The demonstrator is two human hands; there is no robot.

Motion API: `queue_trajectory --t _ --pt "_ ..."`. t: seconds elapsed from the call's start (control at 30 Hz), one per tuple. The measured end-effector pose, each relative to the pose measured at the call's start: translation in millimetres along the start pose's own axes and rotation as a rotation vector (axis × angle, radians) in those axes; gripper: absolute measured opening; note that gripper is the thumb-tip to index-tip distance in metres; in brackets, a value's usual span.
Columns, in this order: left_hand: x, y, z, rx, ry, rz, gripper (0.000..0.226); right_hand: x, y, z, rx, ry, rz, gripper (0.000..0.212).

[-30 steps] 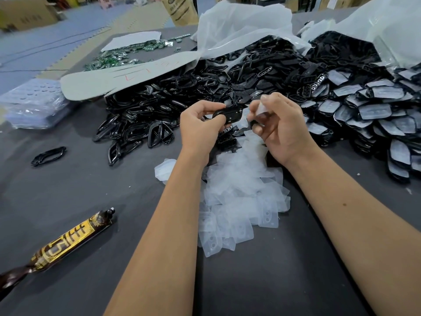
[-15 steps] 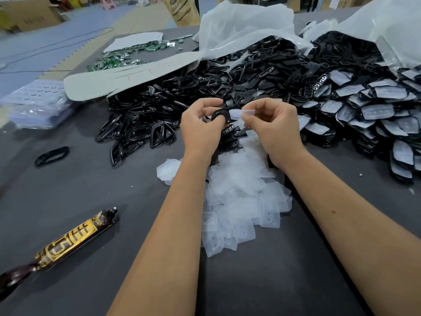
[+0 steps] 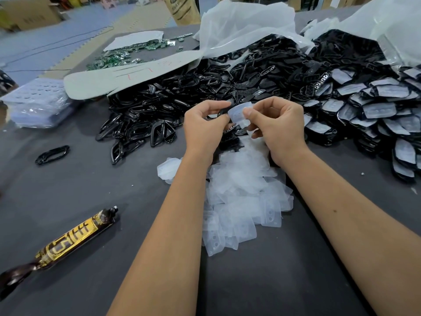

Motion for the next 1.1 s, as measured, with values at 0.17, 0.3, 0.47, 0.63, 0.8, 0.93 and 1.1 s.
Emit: queue_trajectory --t 0.17,0.3,0.47,0.63,0.8,0.93,1.1 --pt "-1.7 -3.7 -3.9 0.142 -0.022 0.082 0.034 0.2 0.0 2.2 -0.031 0.037 -0.022 0.013" --pt "-1.0 -4.2 -5.7 0.175 -0.037 0.101 0.029 0.3 0.6 2.6 -0.044 0.035 -0.035 0.013" --pt "2.5 1.9 -4.1 0.053 -0.060 -0.007 0.020 0.8 0.1 0.1 -0.032 -0.004 -0.019 0.015" --pt "2.7 5.4 -1.5 0.043 -0.034 -0.035 0.028 0.0 -1.1 -4.7 0.004 -0.076 0.018 0.018" --pt "0.7 4.1 3.6 0.065 0.029 -0.021 0.030 -4.0 4.0 1.4 -0.061 0.007 -0.022 0.009" --pt "0.6 2.7 3.4 0.075 0.017 -0.010 0.030 -7.7 8.9 6.0 -0.052 0.079 -0.058 0.015" --pt "0.9 1.9 -0.2 0.005 -0.021 -0.039 0.030 -4.1 2.9 -0.1 0.205 0.030 0.098 0.013"
Point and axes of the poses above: each hand's wrist, its own x-axis away from the middle knuckle, its own z-axis out of the back of the hand, y = z × x, the point moved 6 cm from there along -x, towards the middle knuckle, and after that the axes turned 2 degrees about -y, right-handed, at the moved point
